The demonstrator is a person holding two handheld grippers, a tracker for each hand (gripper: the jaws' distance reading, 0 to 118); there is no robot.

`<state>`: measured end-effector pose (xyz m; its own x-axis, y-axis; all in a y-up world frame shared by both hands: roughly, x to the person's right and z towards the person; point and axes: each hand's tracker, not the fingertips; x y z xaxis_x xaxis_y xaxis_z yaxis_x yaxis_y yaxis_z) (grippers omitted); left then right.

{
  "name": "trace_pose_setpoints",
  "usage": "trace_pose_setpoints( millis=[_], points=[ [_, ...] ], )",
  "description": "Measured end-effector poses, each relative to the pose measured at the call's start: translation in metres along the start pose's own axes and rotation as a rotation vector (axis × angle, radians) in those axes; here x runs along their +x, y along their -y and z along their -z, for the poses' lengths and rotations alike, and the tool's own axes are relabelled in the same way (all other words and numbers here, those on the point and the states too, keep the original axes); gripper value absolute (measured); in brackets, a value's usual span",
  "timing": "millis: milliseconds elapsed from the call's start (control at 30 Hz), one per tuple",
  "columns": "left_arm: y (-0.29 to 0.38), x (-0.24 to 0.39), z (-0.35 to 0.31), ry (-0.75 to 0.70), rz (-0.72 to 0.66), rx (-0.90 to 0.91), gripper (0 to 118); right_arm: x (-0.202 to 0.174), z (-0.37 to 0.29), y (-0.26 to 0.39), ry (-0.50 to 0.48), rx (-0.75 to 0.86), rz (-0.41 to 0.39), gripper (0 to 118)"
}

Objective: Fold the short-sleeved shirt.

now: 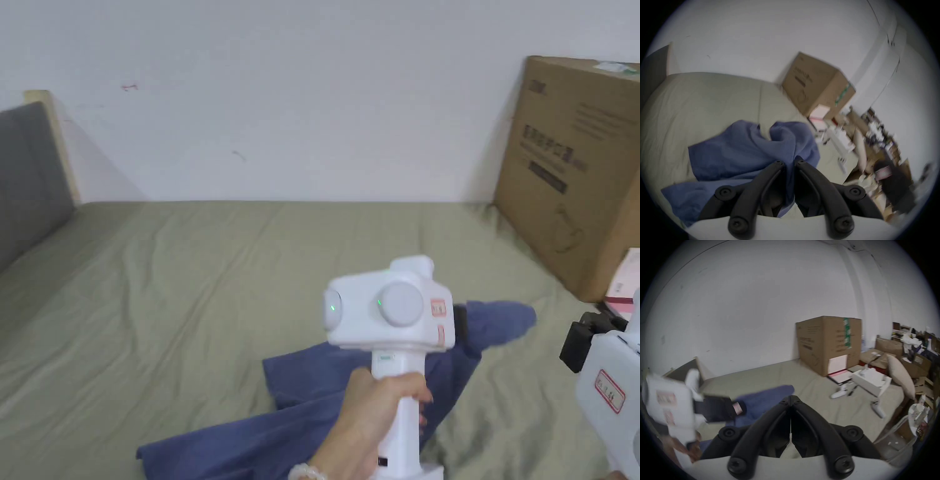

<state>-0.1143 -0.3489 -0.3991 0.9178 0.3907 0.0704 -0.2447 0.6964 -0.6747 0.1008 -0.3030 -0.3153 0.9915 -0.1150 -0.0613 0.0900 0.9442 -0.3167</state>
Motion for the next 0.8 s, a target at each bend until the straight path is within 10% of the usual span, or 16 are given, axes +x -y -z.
trace_pose_setpoints(
  millis=[233,267,333,400,533,633,733,800],
  points=[
    [0.088,0.008,0.079,-0.009,0.109,-0.283,16,0.039,0.004,0.026,0.055,-0.092,0.021,0],
    [0.09,0.005,0.078,-0.029,0.096,-0.285,30,0.04,0.005,0.029,0.06,-0.105,0.017,0],
    [0.089,-0.001,0.074,-0.026,0.06,-0.277,96,0.04,0.006,0.033,0.059,-0.119,0.026,0],
    [0.077,-0.01,0.061,-0.016,0.04,-0.256,116,0.038,0.006,0.035,0.041,-0.134,0.041,0],
    [0.048,-0.022,0.019,-0.082,0.054,-0.133,108,0.021,0.006,0.036,0.014,-0.138,0.028,0],
    [0.041,-0.04,-0.019,-0.102,0.023,-0.06,38,0.003,0.006,0.039,-0.038,-0.143,0.007,0],
    [0.054,-0.07,-0.047,-0.216,-0.01,-0.046,0,-0.017,0.008,0.048,-0.08,-0.166,-0.031,0],
    [0.073,-0.097,-0.065,-0.274,-0.034,-0.033,0,-0.031,0.009,0.056,-0.115,-0.189,-0.048,0]
  ],
)
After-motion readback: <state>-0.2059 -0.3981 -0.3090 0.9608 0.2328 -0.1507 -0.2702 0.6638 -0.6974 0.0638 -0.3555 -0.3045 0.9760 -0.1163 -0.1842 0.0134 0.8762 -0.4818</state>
